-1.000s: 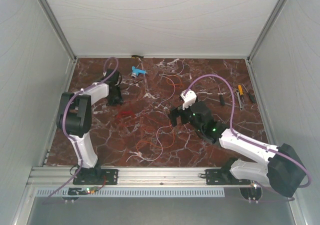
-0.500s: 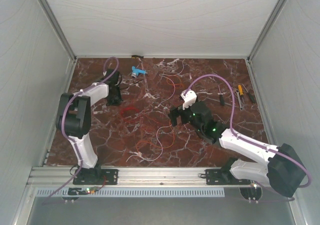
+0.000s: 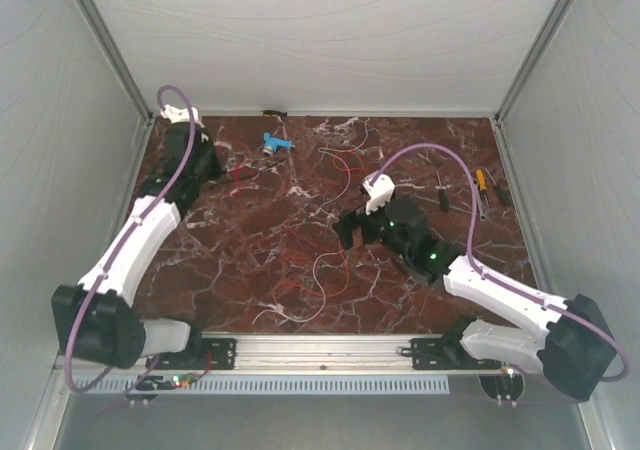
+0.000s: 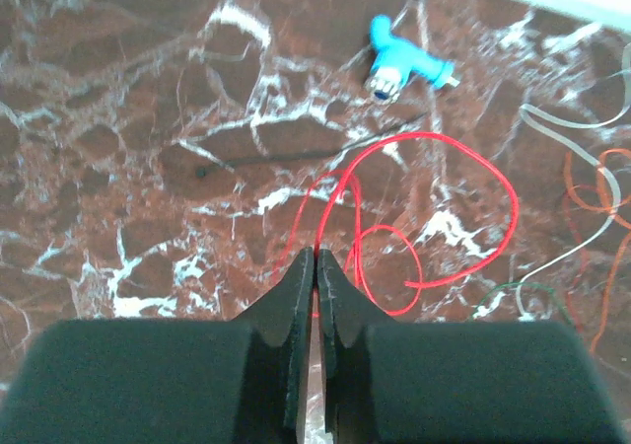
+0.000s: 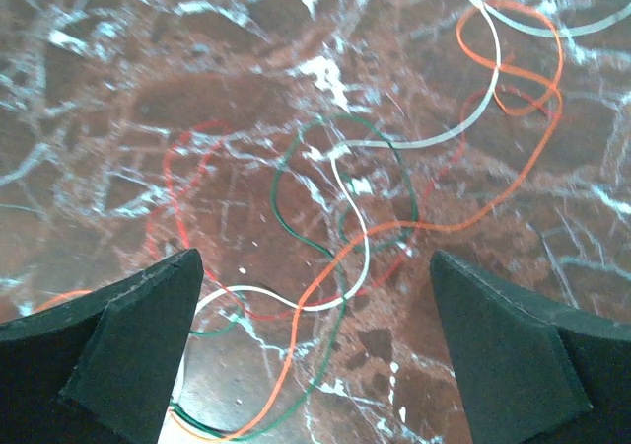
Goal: Zip-tie the wires
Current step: Pick up the cable at the center of the board, then straighten the cable at the center of the board.
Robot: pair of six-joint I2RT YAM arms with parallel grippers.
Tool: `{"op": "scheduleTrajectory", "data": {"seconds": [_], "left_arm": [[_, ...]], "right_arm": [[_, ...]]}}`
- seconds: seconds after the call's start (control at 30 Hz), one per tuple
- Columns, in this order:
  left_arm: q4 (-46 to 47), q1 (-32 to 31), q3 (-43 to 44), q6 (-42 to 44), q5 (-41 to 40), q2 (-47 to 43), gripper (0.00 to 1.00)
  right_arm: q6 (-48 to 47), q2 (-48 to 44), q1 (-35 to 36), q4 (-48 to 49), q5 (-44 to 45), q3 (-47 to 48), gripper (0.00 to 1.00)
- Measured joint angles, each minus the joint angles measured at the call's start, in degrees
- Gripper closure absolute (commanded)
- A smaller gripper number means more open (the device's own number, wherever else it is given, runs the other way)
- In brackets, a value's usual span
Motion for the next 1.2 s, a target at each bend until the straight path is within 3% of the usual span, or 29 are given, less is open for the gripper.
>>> {"op": "scheduleTrajectory", "data": {"seconds": [0.27, 0.6, 0.73, 0.97, 1.2], "left_arm": [[7.52, -0.50, -4.33, 1.68, 4.79, -13.09, 1.00], [13.86, -1.25, -4.31, 2.25, 26.56, -22.62, 1.00], [15.15, -2.69, -4.31, 2.05, 31.85, -25.44, 1.00], [16.59, -7.69, -4.59, 1.86, 33.79, -27.08, 1.00], [16.65, -11.76, -4.85, 1.64, 33.03, -26.80, 1.00]], "right_arm": [[-0.31, -2.71, 0.00, -2.78, -10.69, 11.34, 0.02], [1.86, -4.00, 0.00, -4.50, -21.38, 22.16, 0.02], [5.05, -3.69, 0.00, -6.19, -23.98, 25.86, 0.02], [10.16, 0.46, 2.51, -7.93, -24.76, 34.47, 0.03], [10.93, 8.52, 9.01, -11.34, -18.56, 44.06, 0.12]]}}
